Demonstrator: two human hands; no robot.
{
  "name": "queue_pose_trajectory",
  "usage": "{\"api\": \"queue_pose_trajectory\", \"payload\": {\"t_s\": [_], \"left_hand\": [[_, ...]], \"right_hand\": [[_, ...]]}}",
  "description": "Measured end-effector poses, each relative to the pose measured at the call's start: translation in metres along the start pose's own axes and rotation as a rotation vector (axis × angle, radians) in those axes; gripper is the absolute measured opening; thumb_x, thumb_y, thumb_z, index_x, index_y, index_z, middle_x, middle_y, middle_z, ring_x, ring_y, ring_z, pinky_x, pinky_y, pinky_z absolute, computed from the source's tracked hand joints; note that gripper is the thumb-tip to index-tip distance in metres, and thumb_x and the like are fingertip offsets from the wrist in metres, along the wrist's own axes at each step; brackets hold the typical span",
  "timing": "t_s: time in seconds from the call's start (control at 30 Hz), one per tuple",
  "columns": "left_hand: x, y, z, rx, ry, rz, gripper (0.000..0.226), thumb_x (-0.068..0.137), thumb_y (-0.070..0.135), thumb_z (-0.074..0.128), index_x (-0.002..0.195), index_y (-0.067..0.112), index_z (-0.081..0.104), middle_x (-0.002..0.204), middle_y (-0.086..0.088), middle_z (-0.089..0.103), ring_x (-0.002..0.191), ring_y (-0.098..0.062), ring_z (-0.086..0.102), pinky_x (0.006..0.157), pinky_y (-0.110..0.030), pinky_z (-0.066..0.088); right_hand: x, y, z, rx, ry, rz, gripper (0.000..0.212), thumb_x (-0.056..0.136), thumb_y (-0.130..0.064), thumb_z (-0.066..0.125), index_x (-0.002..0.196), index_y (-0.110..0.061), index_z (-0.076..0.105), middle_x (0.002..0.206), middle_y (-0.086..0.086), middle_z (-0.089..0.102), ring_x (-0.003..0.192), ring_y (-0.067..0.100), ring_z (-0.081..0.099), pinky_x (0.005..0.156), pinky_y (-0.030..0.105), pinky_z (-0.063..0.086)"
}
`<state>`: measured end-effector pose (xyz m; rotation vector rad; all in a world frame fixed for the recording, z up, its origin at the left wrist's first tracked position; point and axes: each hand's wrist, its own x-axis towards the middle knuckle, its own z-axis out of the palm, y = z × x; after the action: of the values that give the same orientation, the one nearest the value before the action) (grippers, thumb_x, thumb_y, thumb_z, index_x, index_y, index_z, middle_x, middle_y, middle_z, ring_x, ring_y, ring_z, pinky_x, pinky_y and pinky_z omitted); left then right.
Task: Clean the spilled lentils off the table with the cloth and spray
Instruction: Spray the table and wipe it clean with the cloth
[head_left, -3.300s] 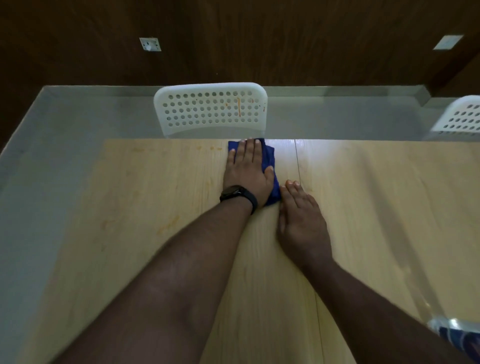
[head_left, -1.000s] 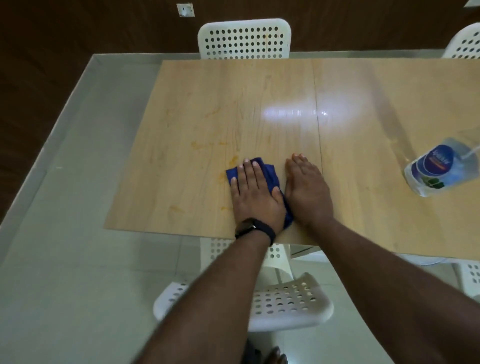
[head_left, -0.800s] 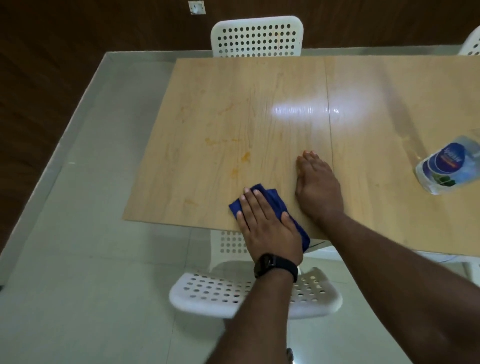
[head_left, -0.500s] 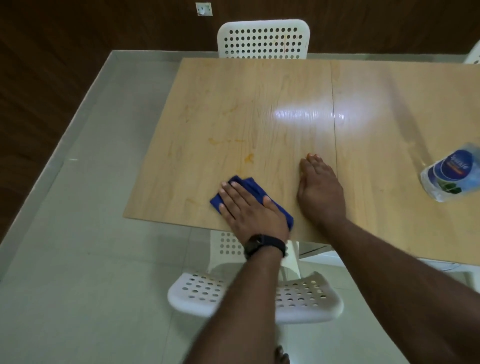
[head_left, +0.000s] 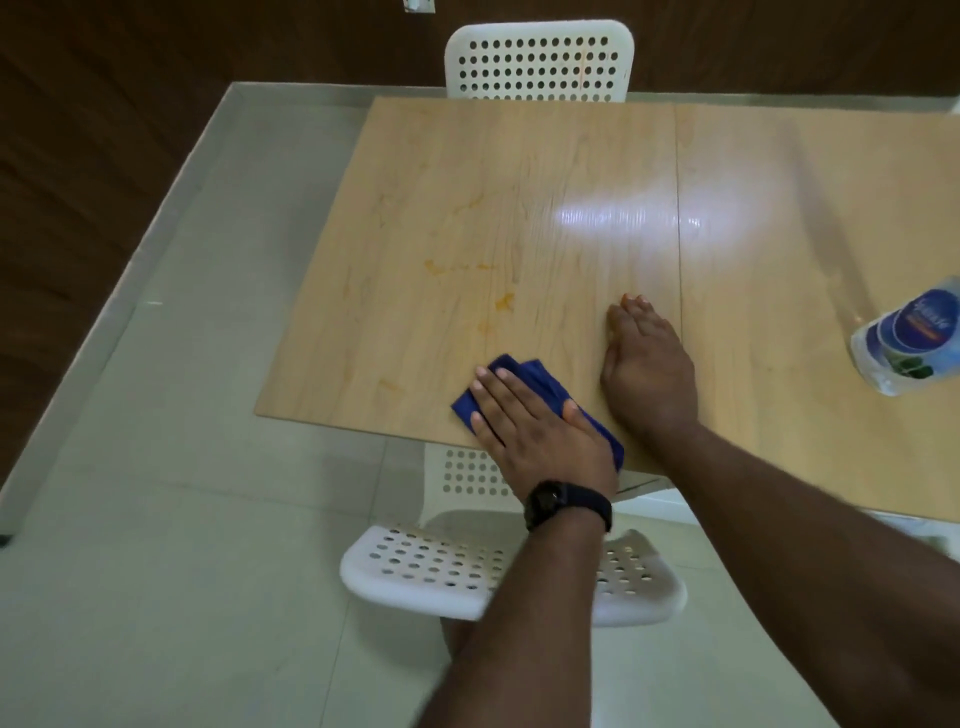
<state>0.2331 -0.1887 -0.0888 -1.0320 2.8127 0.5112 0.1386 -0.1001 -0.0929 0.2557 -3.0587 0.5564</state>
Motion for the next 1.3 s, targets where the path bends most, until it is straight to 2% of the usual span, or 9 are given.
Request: {"api": "queue_pose_trajectory", "payload": {"t_s": [0.1,0.3,0.53,0.8,0.87,0.93,1.07,1.17,1.3], "left_hand": [[-0.028,-0.001,0.008,0.002,-0.033,0.064,0.086,0.105,0.048,0.027,0.161,0.002,-0.018,0.169,-0.016,-0.027,0.158,-0.029,-0.021,0.129,-0.05,-0.004],[0.053,-0.013,0.003,0.09,0.051,-0.005,0.084,0.104,0.051,0.024,0.163,0.0,-0.009,0.171,-0.017,-0.017,0.16,-0.03,-0.012,0.128,-0.05,0.0],[-0.025,-0.022,0.006,0.059,-0.031,0.122,0.083,0.107,0.05,0.021,0.16,0.003,-0.021,0.168,-0.015,-0.03,0.157,-0.028,-0.024,0.129,-0.048,-0.004],[0.049,-0.058,-0.014,-0.022,0.077,-0.215,0.087,0.105,0.053,0.028,0.162,0.001,-0.011,0.171,-0.015,-0.021,0.159,-0.028,-0.015,0.129,-0.048,-0.002],[0.037,-0.058,-0.019,-0.073,0.052,-0.224,0.088,0.104,0.054,0.028,0.162,0.001,-0.011,0.171,-0.015,-0.021,0.159,-0.029,-0.016,0.129,-0.048,-0.001],[0.033,-0.061,-0.021,-0.09,0.04,-0.226,0.088,0.104,0.054,0.029,0.163,0.002,-0.01,0.171,-0.014,-0.022,0.159,-0.028,-0.017,0.129,-0.048,-0.001],[0.08,-0.091,-0.037,-0.087,0.062,-0.346,0.087,0.105,0.053,0.03,0.163,0.002,-0.01,0.171,-0.014,-0.022,0.159,-0.028,-0.017,0.129,-0.047,-0.003],[0.117,-0.12,-0.046,-0.087,0.123,-0.437,0.086,0.106,0.051,0.029,0.162,0.001,-0.011,0.171,-0.015,-0.021,0.159,-0.028,-0.016,0.129,-0.046,-0.003],[0.098,-0.12,-0.043,-0.147,0.155,-0.423,0.085,0.106,0.05,0.03,0.163,0.001,-0.009,0.171,-0.016,-0.02,0.16,-0.029,-0.014,0.129,-0.047,0.004]], "right_hand": [[-0.001,0.002,-0.001,-0.004,0.0,0.003,0.049,0.111,-0.028,0.037,0.158,-0.014,0.042,0.166,0.007,0.038,0.156,0.021,0.029,0.129,0.04,0.022],[0.0,0.003,0.001,-0.002,-0.005,0.008,0.05,0.111,-0.03,0.039,0.159,-0.016,0.04,0.167,0.005,0.036,0.157,0.02,0.027,0.127,0.038,0.019],[0.0,0.005,0.0,0.003,-0.009,-0.009,0.05,0.111,-0.031,0.039,0.158,-0.015,0.041,0.166,0.006,0.038,0.156,0.021,0.029,0.127,0.039,0.021],[-0.006,0.006,0.002,-0.001,-0.023,-0.028,0.054,0.111,-0.039,0.034,0.16,-0.018,0.037,0.168,0.004,0.034,0.157,0.021,0.027,0.128,0.043,0.022],[-0.014,-0.013,0.001,0.01,-0.035,-0.068,0.051,0.111,-0.035,0.037,0.159,-0.016,0.04,0.166,0.007,0.037,0.155,0.023,0.031,0.127,0.045,0.025],[-0.023,-0.045,0.01,-0.001,-0.07,-0.203,0.047,0.109,-0.028,0.046,0.154,-0.014,0.048,0.162,0.008,0.045,0.15,0.025,0.041,0.123,0.044,0.032],[-0.022,-0.1,0.04,0.099,-0.147,-0.453,0.038,0.103,-0.021,0.059,0.139,-0.013,0.065,0.149,0.006,0.06,0.132,0.025,0.061,0.107,0.04,0.049],[-0.007,-0.132,0.051,0.156,-0.171,-0.48,0.038,0.105,-0.024,0.053,0.139,-0.015,0.065,0.148,0.003,0.061,0.13,0.023,0.062,0.108,0.039,0.051],[0.012,-0.173,0.061,0.171,-0.201,-0.53,0.051,0.103,-0.034,0.037,0.142,-0.015,0.064,0.151,0.002,0.059,0.134,0.02,0.059,0.111,0.039,0.049]]}}
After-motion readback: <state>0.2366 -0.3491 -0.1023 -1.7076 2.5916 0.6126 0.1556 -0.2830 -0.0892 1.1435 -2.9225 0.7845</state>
